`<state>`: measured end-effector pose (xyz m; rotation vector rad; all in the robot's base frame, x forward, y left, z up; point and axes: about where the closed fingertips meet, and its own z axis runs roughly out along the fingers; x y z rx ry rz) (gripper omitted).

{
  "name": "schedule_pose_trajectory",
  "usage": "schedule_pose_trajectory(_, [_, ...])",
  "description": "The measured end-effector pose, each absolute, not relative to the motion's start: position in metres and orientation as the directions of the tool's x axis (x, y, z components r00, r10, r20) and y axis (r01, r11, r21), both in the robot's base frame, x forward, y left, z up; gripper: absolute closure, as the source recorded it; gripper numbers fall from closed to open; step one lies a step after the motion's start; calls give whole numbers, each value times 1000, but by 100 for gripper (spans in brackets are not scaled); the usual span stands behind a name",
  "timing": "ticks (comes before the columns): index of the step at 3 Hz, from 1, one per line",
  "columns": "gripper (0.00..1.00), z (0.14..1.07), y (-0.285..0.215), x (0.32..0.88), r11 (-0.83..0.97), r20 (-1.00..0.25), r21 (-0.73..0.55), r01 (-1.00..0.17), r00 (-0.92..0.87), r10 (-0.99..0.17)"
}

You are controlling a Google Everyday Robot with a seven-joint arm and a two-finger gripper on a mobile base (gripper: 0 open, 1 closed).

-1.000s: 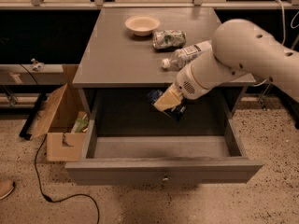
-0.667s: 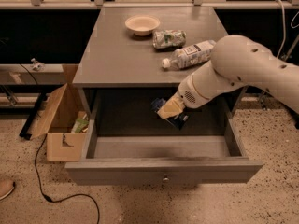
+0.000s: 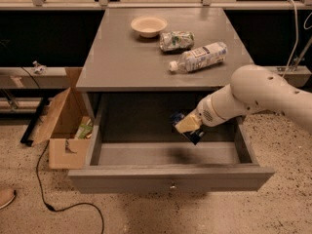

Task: Place rxbar blueberry into top drawer

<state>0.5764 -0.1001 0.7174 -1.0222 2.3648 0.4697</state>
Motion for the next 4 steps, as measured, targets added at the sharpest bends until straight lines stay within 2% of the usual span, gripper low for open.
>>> schedule_pose_trajectory(2, [13,680,-114,585,678,-616,135,-723,-597,-514])
schedule_pose_trajectory(3, [0,683,-126,579,692,-625,134,-709,-603,-497])
schedule_pose_trajectory(4, [0,723,-160,551,738,-659,88,-669,-595,-460])
